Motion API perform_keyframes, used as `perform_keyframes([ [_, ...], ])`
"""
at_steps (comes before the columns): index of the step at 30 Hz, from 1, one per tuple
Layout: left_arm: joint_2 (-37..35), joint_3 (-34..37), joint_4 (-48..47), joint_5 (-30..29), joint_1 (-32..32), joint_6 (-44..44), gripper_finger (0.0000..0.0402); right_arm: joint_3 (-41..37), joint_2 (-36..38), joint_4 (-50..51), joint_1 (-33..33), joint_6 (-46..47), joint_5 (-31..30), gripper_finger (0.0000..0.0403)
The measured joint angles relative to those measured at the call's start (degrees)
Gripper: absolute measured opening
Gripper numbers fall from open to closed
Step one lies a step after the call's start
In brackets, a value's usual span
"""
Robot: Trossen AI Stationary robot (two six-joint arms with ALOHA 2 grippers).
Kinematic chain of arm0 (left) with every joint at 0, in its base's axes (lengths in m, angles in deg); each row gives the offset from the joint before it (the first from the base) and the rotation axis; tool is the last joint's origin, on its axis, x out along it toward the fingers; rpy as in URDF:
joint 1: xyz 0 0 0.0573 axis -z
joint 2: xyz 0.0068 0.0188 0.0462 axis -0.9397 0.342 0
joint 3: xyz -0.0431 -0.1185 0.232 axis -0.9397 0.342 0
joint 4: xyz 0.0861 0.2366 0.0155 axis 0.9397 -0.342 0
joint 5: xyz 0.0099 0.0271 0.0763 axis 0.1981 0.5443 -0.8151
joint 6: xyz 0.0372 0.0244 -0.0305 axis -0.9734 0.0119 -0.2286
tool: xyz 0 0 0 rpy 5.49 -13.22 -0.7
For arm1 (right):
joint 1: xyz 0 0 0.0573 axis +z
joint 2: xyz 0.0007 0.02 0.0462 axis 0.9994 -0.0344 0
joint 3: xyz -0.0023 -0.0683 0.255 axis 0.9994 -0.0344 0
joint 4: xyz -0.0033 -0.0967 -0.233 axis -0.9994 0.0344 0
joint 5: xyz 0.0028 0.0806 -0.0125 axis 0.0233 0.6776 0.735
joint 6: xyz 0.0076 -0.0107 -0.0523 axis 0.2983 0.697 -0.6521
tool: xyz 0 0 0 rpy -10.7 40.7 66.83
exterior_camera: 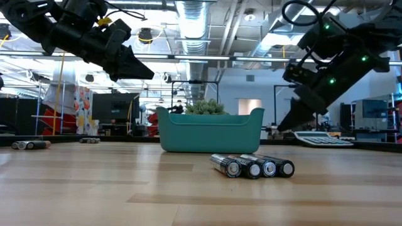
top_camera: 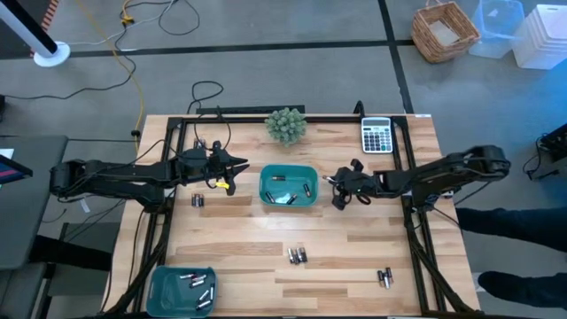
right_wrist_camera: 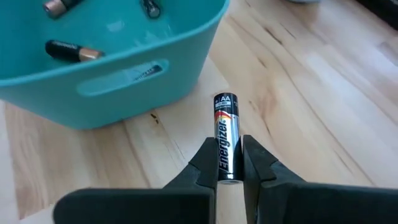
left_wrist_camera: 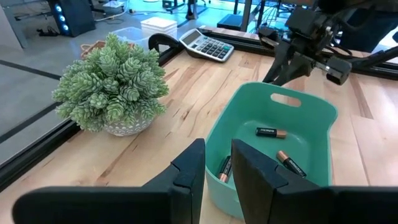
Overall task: Sort batteries
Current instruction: Put the silver battery into the blue bin
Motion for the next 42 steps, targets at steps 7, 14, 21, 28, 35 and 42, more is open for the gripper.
perform_keyframes([
  [7, 0.0, 0.0, -0.1, 0.7, 0.0, 0.1, 0.0072, 0.0, 4.7, 0.8, 2.1, -0.5, 0.0, 0.0039],
  [14, 0.0, 0.0, -0.7, 4.5, 0.0, -0.2, 0.0072, 0.1, 9.3, -8.6, 6.2, -2.4, 0.0, 0.0039],
  [21, 0.0, 0.0, -1.0, 11.0, 0.0, -1.0, 0.0073, 3.4, 7.4, -12.5, 10.3, -5.4, 0.0, 0.0039],
  [28, 0.0, 0.0, 2.9, 15.2, 2.9, -2.5, 0.0117, 12.8, -1.6, -12.5, 11.0, -11.1, 0.0, 0.0039],
  [35, 0.0, 0.0, 3.0, 15.9, 6.3, -3.3, 0.0163, 23.4, -12.9, -12.4, 10.9, -16.5, 2.4, 0.0039],
  [42, -5.4, -0.7, -0.7, 14.6, 7.1, -2.7, 0.0167, 33.6, -23.3, -12.2, 11.9, -18.6, 7.3, 0.0039],
])
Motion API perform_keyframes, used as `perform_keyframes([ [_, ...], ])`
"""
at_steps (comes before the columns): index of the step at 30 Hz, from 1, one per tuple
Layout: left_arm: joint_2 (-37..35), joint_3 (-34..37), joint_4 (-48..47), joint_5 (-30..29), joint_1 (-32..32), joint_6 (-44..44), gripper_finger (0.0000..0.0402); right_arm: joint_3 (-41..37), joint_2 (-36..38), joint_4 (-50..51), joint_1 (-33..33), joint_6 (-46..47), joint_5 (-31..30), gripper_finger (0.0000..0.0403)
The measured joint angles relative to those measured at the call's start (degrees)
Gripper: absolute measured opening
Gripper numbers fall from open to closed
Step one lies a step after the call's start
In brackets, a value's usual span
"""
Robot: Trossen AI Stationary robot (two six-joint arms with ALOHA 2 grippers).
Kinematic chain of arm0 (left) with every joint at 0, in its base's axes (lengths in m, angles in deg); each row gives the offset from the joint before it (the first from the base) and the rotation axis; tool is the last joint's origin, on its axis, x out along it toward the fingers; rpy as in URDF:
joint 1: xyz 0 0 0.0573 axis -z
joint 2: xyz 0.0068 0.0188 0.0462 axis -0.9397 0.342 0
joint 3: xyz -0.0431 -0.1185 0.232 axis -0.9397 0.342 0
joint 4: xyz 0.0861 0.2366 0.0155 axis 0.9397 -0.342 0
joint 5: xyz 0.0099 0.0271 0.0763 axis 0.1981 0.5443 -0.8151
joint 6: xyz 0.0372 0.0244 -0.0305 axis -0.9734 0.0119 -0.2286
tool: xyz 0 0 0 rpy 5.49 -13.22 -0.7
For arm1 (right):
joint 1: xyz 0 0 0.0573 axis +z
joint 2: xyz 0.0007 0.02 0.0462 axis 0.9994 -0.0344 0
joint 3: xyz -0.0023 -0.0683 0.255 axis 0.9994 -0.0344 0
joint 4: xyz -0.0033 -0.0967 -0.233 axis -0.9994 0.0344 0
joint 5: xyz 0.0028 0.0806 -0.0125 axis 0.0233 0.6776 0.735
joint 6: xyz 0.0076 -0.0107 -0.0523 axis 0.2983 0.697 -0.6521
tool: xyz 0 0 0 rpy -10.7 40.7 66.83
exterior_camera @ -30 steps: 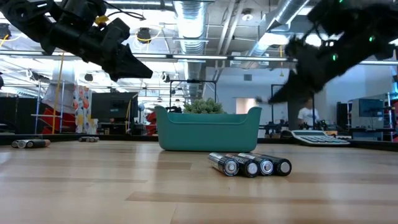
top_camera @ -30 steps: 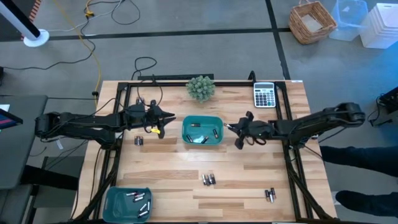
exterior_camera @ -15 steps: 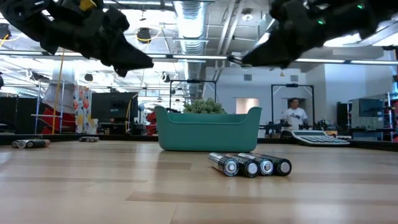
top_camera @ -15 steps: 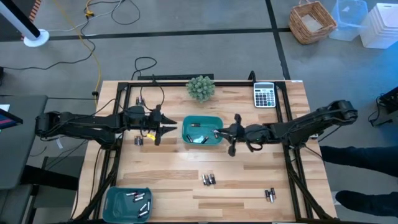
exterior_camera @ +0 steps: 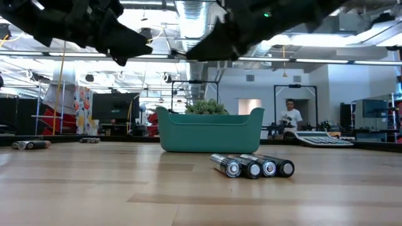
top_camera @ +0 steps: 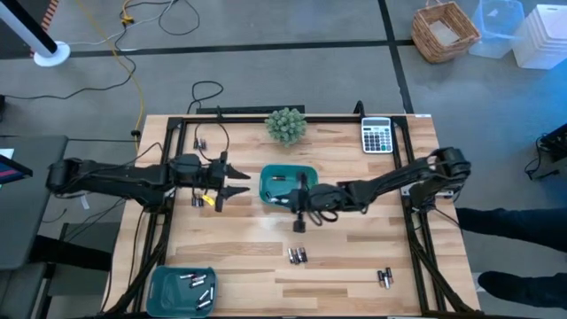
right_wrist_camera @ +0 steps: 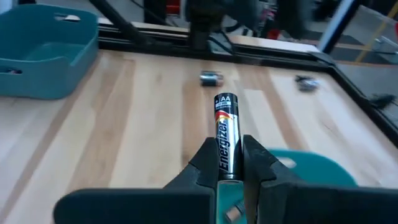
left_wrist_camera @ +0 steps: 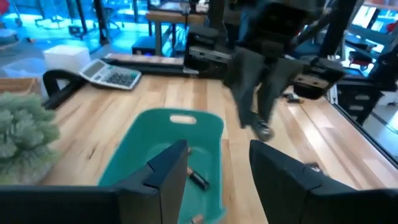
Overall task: Sort batteries
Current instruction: Put the silver battery into the blue bin
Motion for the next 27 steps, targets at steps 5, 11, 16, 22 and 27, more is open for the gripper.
perform_keyframes([
  [5, -4.9, 0.0, -9.8, 0.5, 3.2, -0.4, 0.0166, 7.9, -5.8, 3.1, 1.8, -0.7, 0.5, 0.0039],
  [11, -10.7, 0.0, -13.2, -1.0, 7.7, -0.3, 0.0166, 17.0, -12.3, 6.6, 3.3, -0.7, 0.5, 0.0039],
  [16, -15.7, 0.0, -20.1, -1.2, 9.9, 0.7, 0.0165, 26.3, -18.1, 9.6, 5.1, -0.4, 0.6, 0.0039],
  [22, -19.2, 0.1, -23.2, -3.7, 12.4, 2.4, 0.0165, 36.5, -24.7, 11.9, 7.4, -0.3, 0.6, 0.0039],
  [27, -22.1, 0.1, -23.4, -3.8, 13.5, 3.5, 0.0165, 46.2, -30.9, 13.1, 9.1, 0.0, 0.5, 0.0039],
])
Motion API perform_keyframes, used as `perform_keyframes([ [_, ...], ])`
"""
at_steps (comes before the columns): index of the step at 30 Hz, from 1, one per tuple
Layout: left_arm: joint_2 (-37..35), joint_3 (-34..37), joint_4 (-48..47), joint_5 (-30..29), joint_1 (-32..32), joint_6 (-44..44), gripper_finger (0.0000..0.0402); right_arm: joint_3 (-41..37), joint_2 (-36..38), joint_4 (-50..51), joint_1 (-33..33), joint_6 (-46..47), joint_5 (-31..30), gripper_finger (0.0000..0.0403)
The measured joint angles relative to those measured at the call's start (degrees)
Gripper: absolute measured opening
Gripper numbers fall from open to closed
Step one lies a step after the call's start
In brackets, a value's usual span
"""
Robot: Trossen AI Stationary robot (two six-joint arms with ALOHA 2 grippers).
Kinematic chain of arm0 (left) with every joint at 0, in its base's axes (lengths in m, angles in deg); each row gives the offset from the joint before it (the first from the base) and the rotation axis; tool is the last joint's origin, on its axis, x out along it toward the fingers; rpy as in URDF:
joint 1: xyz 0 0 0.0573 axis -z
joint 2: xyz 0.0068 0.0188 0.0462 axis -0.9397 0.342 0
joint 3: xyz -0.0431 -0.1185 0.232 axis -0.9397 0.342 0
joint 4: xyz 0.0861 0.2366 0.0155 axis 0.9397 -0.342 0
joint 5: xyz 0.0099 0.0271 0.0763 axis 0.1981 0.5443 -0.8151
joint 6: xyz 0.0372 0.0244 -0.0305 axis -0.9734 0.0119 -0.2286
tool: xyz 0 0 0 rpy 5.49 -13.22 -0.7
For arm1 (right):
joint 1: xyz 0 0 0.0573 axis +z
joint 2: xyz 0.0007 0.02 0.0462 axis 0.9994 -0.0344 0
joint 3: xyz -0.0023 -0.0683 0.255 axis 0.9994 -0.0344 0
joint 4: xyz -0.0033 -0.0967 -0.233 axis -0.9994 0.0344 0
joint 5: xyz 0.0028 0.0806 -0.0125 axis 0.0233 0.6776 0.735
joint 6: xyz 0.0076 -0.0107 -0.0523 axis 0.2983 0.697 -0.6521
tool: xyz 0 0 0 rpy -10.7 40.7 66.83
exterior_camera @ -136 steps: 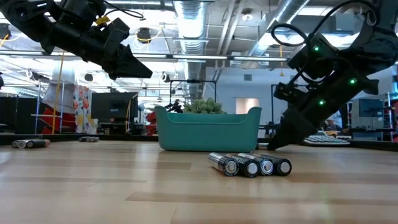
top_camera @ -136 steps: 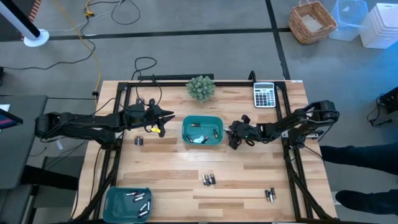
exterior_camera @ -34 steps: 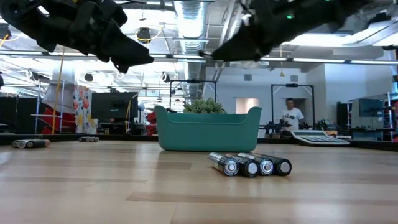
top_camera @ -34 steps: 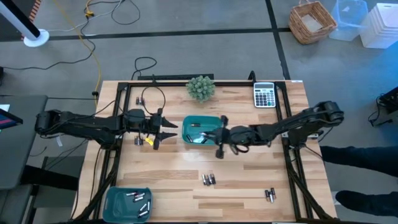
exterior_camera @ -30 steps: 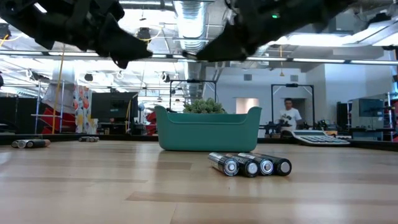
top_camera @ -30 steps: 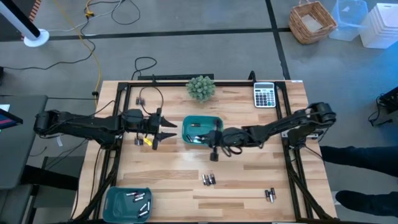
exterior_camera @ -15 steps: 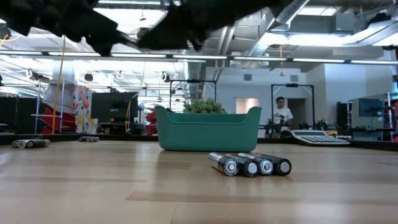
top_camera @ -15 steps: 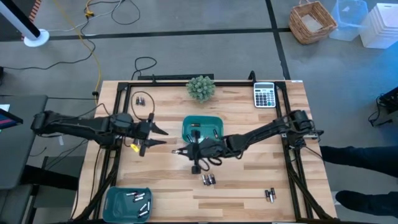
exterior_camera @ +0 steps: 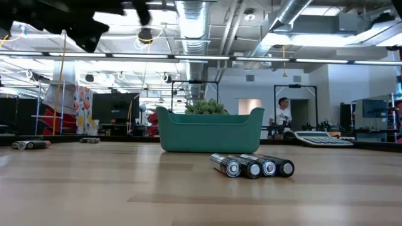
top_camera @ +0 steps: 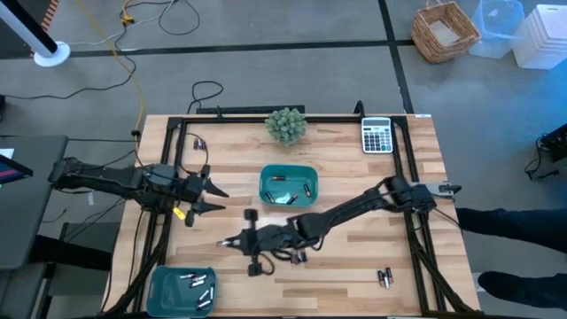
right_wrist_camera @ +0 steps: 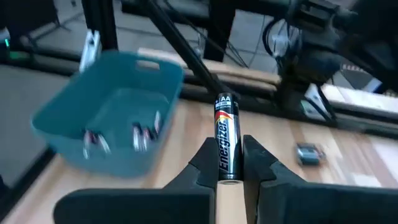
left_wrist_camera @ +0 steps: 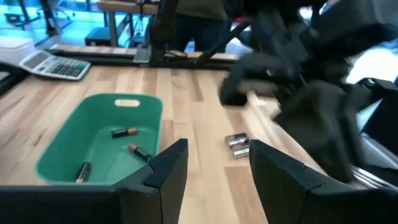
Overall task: Sort batteries
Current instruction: Put the silver battery into the blue bin
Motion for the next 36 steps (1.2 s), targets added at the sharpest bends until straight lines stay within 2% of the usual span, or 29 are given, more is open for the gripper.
perform_keyframes([
  [16, -13.3, 0.0, 0.0, 1.6, 0.7, 4.7, 0.0165, 33.2, -22.2, 3.8, 3.4, 4.7, 1.6, 0.0039],
  [24, -20.6, 0.0, -0.4, 1.6, 0.7, 7.8, 0.0165, 32.2, -23.1, 1.1, 3.7, 8.7, 2.0, 0.0039],
  [31, -23.0, 0.0, -1.5, 1.6, 0.7, 7.7, 0.0165, 32.2, -23.0, 0.6, 4.1, 10.7, 2.0, 0.0039],
  [36, -23.0, 0.0, -2.5, 1.6, 0.7, 7.7, 0.0165, 32.2, -25.9, -7.4, 4.7, 10.9, 2.0, 0.0039],
])
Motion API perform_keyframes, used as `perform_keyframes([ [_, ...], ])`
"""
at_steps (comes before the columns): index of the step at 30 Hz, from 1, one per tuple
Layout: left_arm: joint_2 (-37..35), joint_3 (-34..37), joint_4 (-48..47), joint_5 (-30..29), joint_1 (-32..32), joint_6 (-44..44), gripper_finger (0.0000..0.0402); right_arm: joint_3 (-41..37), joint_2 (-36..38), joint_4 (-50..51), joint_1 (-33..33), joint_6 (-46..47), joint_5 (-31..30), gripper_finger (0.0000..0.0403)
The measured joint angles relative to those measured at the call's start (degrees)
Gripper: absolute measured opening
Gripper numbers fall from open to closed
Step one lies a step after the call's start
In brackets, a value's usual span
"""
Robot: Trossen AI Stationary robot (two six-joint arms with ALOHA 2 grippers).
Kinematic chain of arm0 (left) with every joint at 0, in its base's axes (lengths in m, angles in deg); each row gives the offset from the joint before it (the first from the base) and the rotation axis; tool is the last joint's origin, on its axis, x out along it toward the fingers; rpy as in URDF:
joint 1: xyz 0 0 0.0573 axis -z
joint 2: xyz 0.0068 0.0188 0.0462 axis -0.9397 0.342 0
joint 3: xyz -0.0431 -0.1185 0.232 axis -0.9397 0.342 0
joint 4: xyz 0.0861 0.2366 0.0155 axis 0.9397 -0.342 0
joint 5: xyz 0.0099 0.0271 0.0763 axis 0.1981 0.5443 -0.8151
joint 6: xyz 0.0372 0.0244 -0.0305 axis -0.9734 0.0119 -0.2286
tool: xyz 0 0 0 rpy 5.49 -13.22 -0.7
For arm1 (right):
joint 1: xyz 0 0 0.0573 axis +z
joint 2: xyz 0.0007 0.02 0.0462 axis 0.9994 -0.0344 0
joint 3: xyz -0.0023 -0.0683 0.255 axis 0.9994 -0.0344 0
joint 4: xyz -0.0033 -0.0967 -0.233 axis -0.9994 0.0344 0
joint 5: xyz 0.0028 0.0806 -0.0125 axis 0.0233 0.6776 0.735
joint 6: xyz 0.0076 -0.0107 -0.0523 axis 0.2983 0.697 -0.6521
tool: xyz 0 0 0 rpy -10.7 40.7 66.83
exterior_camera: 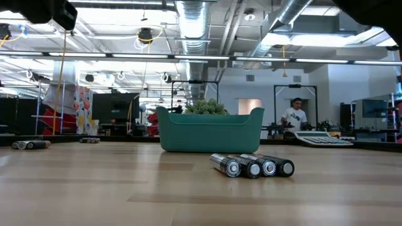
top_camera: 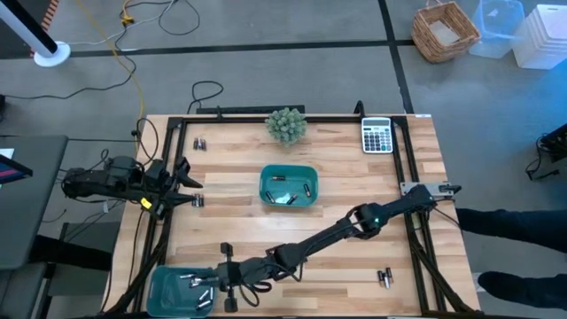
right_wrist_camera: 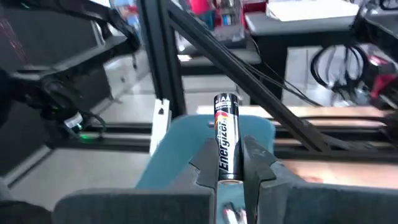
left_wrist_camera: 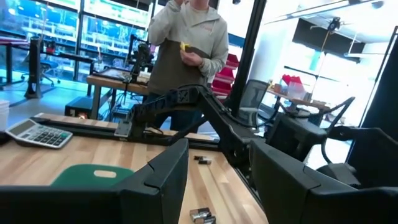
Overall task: Sort batteries
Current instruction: Put the silver battery into the blue bin
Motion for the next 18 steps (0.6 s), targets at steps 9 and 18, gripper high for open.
perform_keyframes([
  [9, 0.0, 0.0, -1.0, 0.0, 0.0, -0.1, 0.0165, 0.0, -0.8, -3.9, 0.3, 1.9, -0.2, 0.0039],
  [18, 0.0, 0.0, -0.9, -0.3, 0.0, 0.0, 0.0165, 0.0, -2.0, -5.2, 0.6, 3.1, -1.0, 0.0039],
])
